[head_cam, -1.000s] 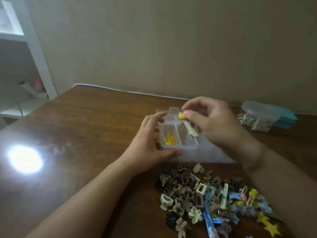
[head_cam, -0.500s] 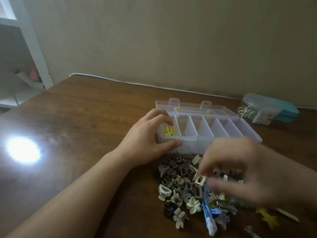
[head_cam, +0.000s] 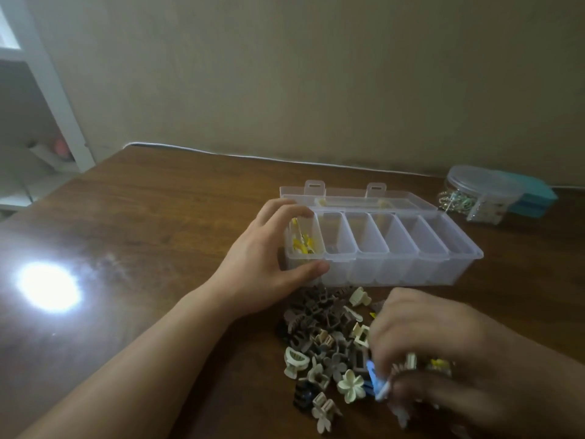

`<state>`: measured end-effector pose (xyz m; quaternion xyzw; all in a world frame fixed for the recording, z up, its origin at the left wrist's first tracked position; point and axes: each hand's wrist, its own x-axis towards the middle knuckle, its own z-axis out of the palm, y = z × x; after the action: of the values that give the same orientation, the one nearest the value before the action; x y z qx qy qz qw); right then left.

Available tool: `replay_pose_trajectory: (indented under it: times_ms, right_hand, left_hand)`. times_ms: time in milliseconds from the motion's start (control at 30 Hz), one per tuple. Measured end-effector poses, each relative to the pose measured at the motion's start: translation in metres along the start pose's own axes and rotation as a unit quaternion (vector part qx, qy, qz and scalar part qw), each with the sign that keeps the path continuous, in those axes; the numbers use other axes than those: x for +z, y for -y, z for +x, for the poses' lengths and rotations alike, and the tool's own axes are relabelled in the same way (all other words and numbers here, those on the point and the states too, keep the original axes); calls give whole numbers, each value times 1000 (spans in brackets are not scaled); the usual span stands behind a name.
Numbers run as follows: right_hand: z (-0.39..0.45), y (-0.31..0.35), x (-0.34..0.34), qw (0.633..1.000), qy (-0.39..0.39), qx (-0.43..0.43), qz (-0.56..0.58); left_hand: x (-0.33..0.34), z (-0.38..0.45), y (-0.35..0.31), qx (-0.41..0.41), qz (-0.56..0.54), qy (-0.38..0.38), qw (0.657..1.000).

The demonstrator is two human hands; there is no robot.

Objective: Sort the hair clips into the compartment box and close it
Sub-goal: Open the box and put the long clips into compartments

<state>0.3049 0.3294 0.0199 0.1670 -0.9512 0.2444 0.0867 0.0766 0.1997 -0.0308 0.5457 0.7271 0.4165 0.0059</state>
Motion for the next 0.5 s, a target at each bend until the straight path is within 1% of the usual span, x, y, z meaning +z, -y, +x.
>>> replay_pose_trajectory:
  times_ms: [33,67,100,133,233,267,333,367,433,467,500]
  right_hand:
    - [3,4,-5,994,-21,40,101]
    - [8,7,-9,978,-48,76,190]
    - [14,9,-14,962,-79,104,240]
    - [24,9,-19,951,-109,132,257]
    - [65,-3,-28,933,-192,202,229]
    - [80,-8,-29,925,-208,226,226]
    - [106,-22,-24,915,-215,282,194]
    - [115,-31,-19,914,-206,312,159]
    - [126,-44,-10,925,-144,351,20]
    - [128,-47,-7,926,-116,355,-55]
    - [129,-48,-6,925,-106,348,-108]
  left_hand:
    - [0,0,0,-7,-9,-4,1000]
    - [-1,0,0,-14,-18,-6,1000]
    - [-1,0,1,-20,-28,-7,999]
    - [-1,0,1,-24,-37,-5,999]
    - [-1,0,2,-30,-51,-4,998]
    - [-1,0,2,-32,-53,-6,998]
    - [-1,-1,2,-33,-60,-11,998]
    - [-2,-1,2,-33,-63,-11,997]
    - [-1,-2,3,-31,-67,-10,997]
    - [-1,-2,3,-29,-69,-9,997]
    - [0,-2,3,-28,-70,-9,997]
